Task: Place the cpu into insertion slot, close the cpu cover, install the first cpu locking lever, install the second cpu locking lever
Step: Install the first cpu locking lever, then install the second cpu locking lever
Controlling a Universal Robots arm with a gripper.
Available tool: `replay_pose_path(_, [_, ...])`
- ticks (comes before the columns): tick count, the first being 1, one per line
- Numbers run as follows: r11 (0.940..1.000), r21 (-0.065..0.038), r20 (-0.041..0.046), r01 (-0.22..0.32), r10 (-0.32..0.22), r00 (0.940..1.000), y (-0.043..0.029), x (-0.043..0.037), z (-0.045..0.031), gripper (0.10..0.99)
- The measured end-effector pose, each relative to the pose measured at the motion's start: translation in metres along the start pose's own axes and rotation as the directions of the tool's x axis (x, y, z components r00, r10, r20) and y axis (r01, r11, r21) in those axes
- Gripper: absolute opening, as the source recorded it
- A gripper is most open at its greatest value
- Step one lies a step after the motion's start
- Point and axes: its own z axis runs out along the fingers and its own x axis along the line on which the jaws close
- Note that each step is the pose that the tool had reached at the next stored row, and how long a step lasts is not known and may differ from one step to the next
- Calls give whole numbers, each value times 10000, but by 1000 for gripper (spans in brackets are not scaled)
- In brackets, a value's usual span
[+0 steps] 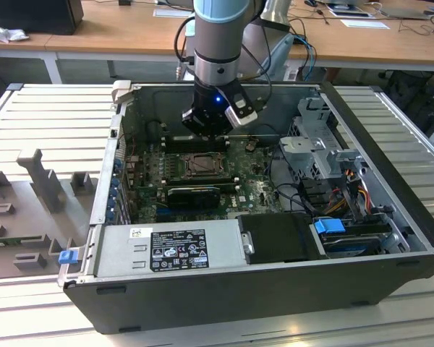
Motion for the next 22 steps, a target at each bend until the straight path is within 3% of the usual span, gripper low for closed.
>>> replay_pose_path(19, [10000,3,-1,1,-1,10000,-29,1,-37,106])
replay_pose_path(22, [10000,4,-2,1,-1,10000,-76,3,-41,106])
